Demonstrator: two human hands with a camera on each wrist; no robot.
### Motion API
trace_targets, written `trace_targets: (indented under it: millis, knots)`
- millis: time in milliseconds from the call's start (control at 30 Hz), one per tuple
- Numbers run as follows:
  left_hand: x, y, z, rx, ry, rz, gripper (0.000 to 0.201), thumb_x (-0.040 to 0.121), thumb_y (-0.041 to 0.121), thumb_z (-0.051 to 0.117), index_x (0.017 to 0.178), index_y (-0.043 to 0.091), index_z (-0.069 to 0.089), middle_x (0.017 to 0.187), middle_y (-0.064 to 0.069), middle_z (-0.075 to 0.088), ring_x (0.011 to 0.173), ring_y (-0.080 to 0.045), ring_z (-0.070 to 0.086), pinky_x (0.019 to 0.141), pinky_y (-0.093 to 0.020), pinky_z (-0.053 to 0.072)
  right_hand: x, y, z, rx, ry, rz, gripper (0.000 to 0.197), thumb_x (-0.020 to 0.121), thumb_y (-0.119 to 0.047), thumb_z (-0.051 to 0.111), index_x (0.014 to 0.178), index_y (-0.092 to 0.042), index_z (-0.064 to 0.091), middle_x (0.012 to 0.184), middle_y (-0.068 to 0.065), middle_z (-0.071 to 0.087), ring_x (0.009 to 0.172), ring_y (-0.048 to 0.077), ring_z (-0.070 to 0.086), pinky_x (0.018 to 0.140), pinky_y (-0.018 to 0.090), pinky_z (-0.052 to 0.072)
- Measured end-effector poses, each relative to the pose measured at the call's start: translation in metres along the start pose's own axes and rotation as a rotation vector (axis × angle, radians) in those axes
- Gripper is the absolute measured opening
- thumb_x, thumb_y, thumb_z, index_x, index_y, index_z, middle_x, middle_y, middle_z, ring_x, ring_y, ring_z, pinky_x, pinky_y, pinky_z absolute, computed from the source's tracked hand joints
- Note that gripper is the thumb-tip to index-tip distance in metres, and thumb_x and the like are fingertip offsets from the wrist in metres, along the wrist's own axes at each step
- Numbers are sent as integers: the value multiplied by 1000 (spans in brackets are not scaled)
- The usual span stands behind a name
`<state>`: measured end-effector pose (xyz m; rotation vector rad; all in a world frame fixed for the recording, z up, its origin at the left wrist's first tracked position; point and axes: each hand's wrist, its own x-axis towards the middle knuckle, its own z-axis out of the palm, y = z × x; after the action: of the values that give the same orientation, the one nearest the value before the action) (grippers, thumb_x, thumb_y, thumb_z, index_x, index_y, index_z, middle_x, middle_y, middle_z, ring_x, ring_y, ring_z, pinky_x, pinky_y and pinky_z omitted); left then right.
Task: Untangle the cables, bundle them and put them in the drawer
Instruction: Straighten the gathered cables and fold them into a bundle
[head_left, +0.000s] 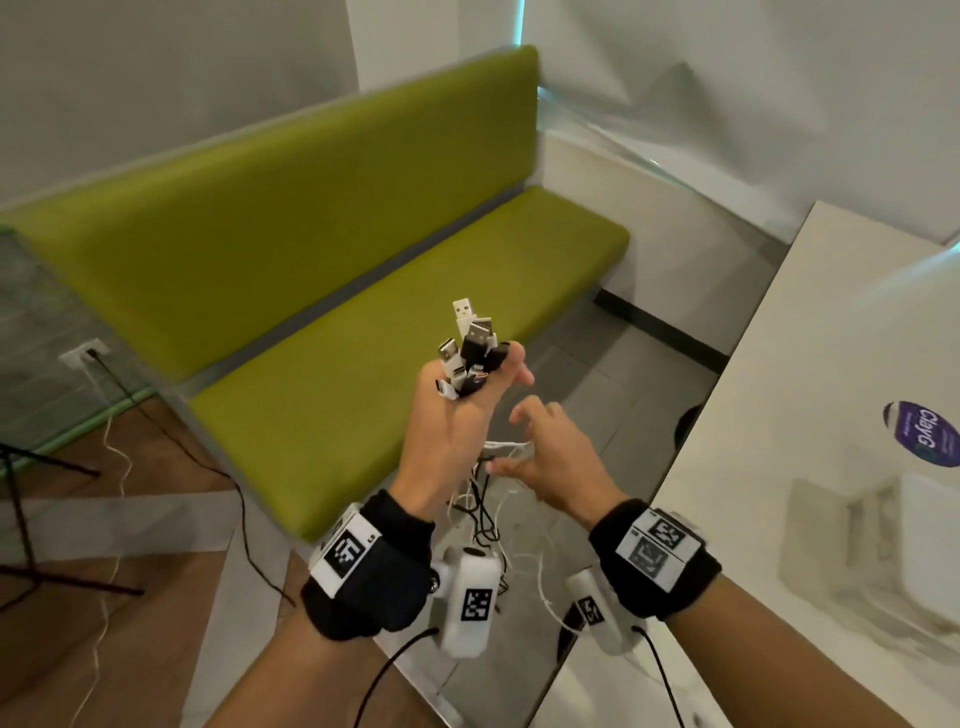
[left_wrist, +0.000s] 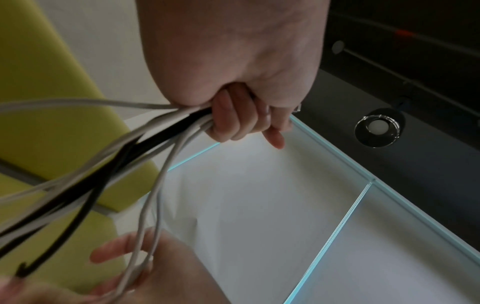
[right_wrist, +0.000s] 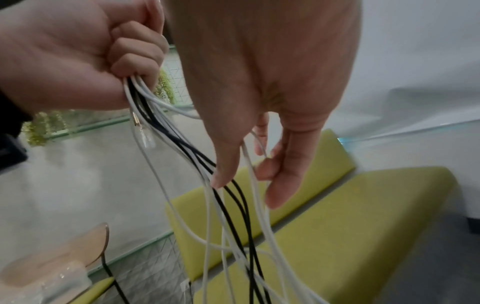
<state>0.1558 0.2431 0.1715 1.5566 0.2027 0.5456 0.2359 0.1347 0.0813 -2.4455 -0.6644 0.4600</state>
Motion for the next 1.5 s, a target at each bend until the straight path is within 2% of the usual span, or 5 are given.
trace_targets:
  millis: [167, 400, 600, 900, 1500]
  knots:
    - [13, 20, -9, -4, 43, 73, 36, 86, 39, 56, 75, 5, 63, 42, 21, 47, 44, 8, 44, 51, -10, 31, 18, -23, -15, 62, 272, -130, 41, 75, -39, 81, 98, -16, 56, 83, -4, 62, 74, 17, 59, 65, 31, 46]
    - [8, 21, -14, 88, 6, 95, 31, 92, 33, 56, 75, 8, 64, 45, 24, 49, 46, 9, 45, 52, -11, 30, 11, -26, -13, 253, 122, -175, 13, 80, -31, 79, 88, -22, 73, 85, -5, 75, 77, 4, 69, 74, 24, 55]
    - [-3, 13, -9, 99, -38, 96, 32, 88, 44, 53, 72, 18, 63, 47, 23, 51, 47, 8, 46, 53, -16, 30, -9, -9, -24, 238, 31, -93, 48, 86, -28, 73, 130, -23, 53, 88, -6, 73, 77, 8, 67, 80, 29, 53]
    - [-12, 5, -1, 69, -57, 87, 31, 90, 43, 55, 70, 21, 64, 50, 24, 52, 50, 8, 46, 56, -25, 29, -86, 103, 38, -544, -635, 253, 56, 82, -50, 72, 121, -12, 58, 121, 9, 63, 110, 31, 59, 82, 33, 46]
    - [-18, -14, -6, 108, -40, 46, 29, 92, 36, 59, 70, 19, 65, 48, 19, 52, 42, 3, 39, 49, -18, 27, -31, 56, 49, -216, -203, -28, 27, 97, -33, 56, 91, -13, 73, 81, 2, 70, 75, 19, 64, 72, 31, 51]
